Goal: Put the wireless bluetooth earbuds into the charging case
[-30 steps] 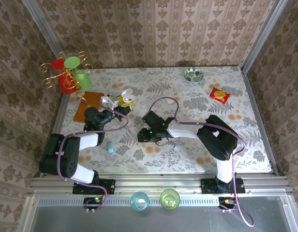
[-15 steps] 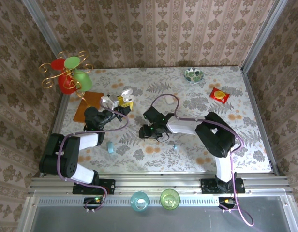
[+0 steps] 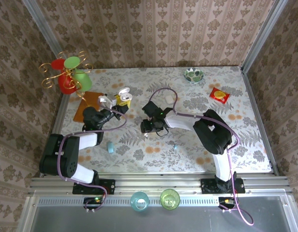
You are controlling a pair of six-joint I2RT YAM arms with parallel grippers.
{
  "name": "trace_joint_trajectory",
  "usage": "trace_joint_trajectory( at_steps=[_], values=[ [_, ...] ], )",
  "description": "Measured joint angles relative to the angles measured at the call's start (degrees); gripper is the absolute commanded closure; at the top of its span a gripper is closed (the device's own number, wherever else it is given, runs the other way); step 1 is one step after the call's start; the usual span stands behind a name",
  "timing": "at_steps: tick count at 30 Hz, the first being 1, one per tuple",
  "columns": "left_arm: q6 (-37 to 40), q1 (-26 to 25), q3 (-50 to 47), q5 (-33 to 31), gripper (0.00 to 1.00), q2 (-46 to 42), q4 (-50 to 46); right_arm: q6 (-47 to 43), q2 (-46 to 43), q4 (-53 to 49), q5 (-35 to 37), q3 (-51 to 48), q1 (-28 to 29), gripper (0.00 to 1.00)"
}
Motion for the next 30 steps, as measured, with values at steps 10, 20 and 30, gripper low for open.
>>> trace_joint_trajectory(
  at_steps=[10,20,30],
  values=[
    [0.0,1.7,0.0,-1.4,0.73,0.0,0.0,0.0,-0.1,-7.9,10.3,4.5,6.1,0.56],
    [0.0,3.0,0.0,-1.5,0.73,0.0,0.0,-2.4,4.8,-16.6,19.4,13.6,10.8,0.62],
    [0.0,3.0,0.0,-1.5,0.73,0.0,0.0,-4.7,8.7,-22.4,23.0,17.4,12.0,0.69]
  ],
)
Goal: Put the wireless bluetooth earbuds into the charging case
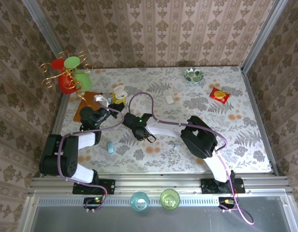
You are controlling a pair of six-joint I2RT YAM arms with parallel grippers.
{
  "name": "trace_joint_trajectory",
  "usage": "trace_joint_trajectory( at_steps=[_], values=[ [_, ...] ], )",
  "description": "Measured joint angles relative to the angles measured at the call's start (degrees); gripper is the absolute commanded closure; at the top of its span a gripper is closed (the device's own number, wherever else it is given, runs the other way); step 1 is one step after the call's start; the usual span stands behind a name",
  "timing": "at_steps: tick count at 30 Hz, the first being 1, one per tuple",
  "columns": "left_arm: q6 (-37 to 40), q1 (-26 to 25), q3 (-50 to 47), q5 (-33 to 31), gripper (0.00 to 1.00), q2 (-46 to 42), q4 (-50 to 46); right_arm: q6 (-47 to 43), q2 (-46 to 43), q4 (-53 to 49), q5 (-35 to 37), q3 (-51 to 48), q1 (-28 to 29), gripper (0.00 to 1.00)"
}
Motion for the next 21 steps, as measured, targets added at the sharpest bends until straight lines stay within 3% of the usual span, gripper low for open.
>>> trace_joint_trajectory(
  at_steps=[17,21],
  values=[
    [0.0,0.0,0.0,0.2,0.72,0.0,0.0,-2.8,2.1,-4.2,1.7,2.6,0.2,0.78],
    [0.0,0.0,0.0,1.6,0.73,0.4,0.0,-2.7,-0.9,-2.3,0.2,-2.2,-1.1,0.78]
  ],
)
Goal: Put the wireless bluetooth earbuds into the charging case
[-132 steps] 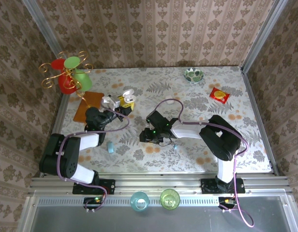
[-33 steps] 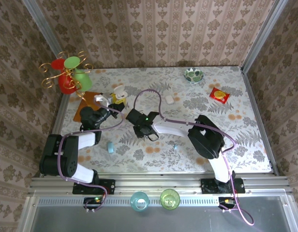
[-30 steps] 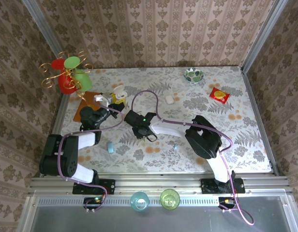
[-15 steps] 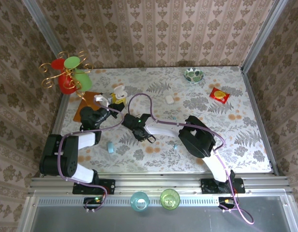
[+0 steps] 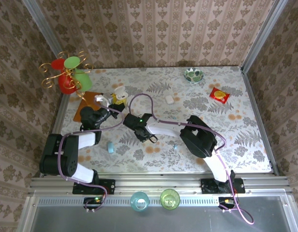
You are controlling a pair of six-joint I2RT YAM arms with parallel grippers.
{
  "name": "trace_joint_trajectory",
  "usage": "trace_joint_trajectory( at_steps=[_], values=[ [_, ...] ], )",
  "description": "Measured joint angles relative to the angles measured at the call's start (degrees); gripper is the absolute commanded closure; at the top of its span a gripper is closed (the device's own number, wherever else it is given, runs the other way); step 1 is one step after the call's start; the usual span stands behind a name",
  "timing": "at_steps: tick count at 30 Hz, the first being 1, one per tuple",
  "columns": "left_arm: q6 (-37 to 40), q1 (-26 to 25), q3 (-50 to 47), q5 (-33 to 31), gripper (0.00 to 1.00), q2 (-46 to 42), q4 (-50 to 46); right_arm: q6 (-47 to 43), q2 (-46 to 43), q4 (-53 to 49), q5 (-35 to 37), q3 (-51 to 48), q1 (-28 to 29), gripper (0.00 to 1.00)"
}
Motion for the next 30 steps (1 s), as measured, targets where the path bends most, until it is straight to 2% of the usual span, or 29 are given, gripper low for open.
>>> trace_joint_trajectory(
  at_steps=[7,13,21,30],
  values=[
    [0.0,0.0,0.0,1.7,0.73,0.1,0.0,-2.0,-10.8,1.1,-1.9,-13.2,-5.9,0.77],
    [0.0,0.0,0.0,1.9,0.73,0.1,0.0,-7.1,-12.8,0.9,-3.7,-19.0,-7.3,0.73],
    [0.0,0.0,0.0,1.8,0.73,0.1,0.0,-10.1,-12.8,-0.6,-4.2,-18.3,-7.3,0.62],
    [0.0,0.0,0.0,1.4,0.73,0.1,0.0,-4.2,-12.2,-8.5,4.2,-9.6,-3.8,0.64]
  ],
)
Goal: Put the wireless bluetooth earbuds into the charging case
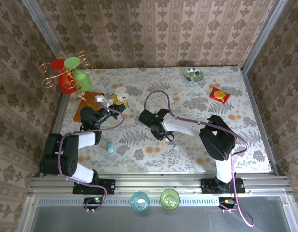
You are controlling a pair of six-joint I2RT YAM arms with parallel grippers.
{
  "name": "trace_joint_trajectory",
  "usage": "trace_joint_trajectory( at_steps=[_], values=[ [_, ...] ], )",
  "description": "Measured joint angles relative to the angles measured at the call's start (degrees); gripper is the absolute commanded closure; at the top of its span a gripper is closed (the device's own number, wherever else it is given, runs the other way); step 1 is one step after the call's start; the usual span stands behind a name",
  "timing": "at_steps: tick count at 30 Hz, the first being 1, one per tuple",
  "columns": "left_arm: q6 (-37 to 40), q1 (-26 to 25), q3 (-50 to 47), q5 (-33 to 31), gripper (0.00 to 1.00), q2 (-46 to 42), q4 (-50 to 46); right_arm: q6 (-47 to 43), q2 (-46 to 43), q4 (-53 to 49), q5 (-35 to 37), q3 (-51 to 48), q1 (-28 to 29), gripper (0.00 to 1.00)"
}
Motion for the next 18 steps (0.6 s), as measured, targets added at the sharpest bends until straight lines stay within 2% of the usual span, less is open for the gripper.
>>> trace_joint_trajectory(
  at_steps=[5,18],
  values=[
    [0.0,0.0,0.0,0.0,0.73,0.0,0.0,3.2,2.5,-3.5,2.4,3.1,1.2,0.67],
    [0.0,0.0,0.0,0.0,0.73,0.0,0.0,7.2,8.9,-7.3,2.4,5.4,1.4,0.72]
  ],
)
